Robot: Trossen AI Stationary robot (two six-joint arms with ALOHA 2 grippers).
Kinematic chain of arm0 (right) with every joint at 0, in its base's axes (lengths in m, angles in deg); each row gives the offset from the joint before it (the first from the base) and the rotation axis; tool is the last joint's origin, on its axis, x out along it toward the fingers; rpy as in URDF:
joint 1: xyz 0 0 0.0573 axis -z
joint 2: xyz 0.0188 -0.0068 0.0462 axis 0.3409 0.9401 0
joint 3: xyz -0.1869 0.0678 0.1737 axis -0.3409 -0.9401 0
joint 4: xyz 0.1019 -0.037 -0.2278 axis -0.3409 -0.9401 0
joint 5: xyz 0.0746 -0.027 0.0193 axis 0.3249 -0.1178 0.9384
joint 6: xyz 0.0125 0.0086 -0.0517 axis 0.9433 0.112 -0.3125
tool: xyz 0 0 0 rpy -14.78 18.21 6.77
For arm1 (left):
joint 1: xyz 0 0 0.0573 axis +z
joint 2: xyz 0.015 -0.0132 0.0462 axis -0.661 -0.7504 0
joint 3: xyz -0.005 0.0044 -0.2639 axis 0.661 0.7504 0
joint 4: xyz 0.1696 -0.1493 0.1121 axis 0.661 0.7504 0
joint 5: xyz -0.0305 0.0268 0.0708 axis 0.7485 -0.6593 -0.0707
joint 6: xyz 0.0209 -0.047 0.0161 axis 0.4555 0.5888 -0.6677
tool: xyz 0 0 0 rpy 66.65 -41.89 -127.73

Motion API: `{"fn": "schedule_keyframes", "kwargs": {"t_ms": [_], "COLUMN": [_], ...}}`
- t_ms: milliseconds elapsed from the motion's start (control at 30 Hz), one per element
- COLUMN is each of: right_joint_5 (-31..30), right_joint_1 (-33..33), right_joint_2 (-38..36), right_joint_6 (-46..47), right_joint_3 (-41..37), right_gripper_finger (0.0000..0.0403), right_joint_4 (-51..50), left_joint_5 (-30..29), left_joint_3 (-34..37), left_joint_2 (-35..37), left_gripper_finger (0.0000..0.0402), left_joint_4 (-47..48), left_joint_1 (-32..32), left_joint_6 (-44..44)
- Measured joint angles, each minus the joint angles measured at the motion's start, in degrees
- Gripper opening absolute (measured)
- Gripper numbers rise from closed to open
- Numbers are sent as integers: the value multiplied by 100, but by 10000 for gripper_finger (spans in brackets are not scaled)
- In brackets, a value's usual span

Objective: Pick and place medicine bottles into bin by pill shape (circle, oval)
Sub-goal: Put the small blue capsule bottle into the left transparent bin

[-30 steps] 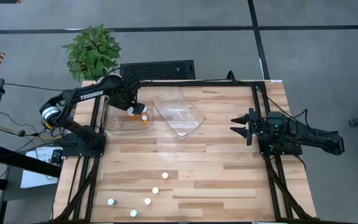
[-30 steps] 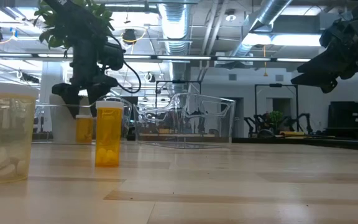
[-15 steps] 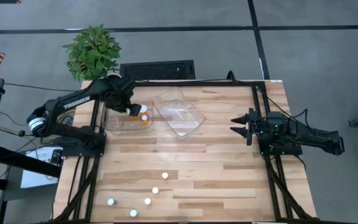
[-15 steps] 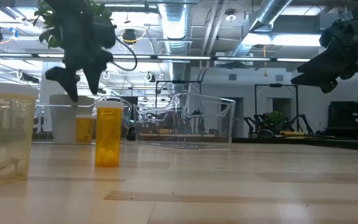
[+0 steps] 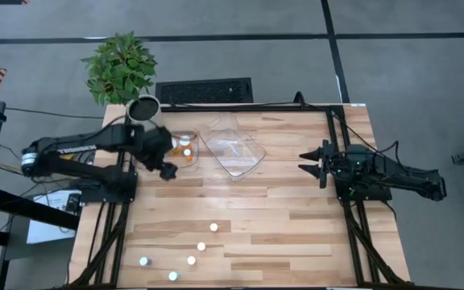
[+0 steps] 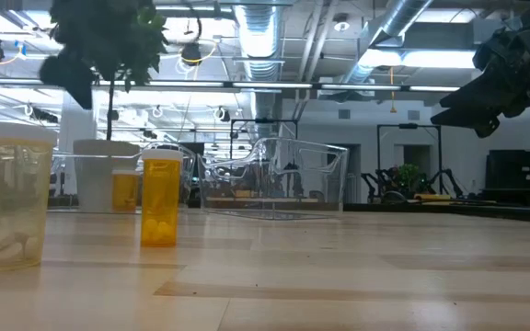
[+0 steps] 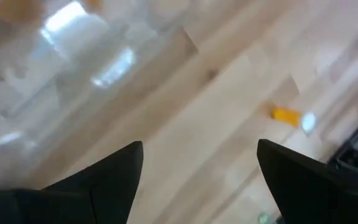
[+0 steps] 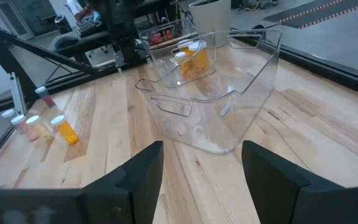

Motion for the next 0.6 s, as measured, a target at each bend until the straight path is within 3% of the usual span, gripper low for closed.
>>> {"fn": "schedule_keyframes", "kwargs": {"t_ms": [367, 600], "right_joint_5": [-1, -2], "right_joint_1": [2, 2], "right_joint_2": [0, 2], "right_joint_6": [0, 0], "right_joint_3": [0, 0], "right_gripper_finger": [225, 225], "right_joint_4": [-2, -4], "left_joint_5": [-689, -1395], "left_joint_3": [0, 0], "left_joint_2": [-402, -1027], "left_gripper_finger": [309, 309], "left_joint_4": [-703, -1309], "left_joint_1": [-3530, -5267], "left_joint_6": [2334, 3738]}}
